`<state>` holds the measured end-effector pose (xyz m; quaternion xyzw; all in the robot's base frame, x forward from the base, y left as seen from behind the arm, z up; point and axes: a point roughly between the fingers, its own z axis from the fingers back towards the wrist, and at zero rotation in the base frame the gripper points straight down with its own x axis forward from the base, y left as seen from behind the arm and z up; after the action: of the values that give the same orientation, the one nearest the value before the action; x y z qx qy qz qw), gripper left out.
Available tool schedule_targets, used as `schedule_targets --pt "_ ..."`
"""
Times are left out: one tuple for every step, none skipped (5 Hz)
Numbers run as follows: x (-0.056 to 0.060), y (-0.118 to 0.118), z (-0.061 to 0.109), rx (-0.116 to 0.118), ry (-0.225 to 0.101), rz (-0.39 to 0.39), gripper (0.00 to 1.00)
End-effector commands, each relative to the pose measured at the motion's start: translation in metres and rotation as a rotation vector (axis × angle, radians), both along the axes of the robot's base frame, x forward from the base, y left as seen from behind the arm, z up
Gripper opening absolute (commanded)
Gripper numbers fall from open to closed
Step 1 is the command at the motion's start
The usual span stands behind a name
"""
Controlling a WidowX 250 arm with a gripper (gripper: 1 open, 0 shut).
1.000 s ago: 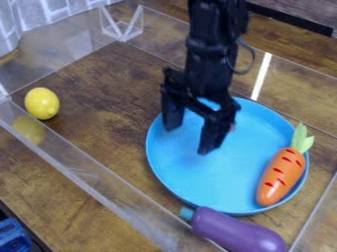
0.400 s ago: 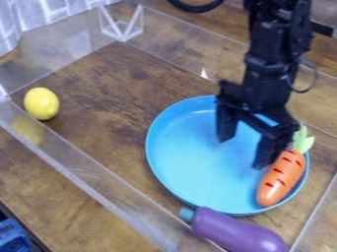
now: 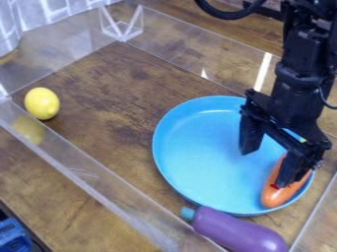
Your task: Move the carrot to the left side
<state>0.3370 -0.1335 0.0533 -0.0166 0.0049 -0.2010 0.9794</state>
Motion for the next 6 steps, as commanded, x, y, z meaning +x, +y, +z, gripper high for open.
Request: schedule_targets --pt "0.010 -0.009 0.015 -0.026 -0.073 0.007 1.00" --pt "0.011 -0.011 0.010 -0.030 -0.078 0.024 1.00" --pt "0.014 -0.020 0.003 -0.030 -0.079 0.040 1.00" --pt "0.013 -0.026 0.003 -0.030 -0.092 0.055 1.00" --pt "0.016 -0.019 0.004 -0.025 -0.096 0.088 1.00" --pt "0.018 -0.011 0.004 -0.020 -0.098 0.122 0.00"
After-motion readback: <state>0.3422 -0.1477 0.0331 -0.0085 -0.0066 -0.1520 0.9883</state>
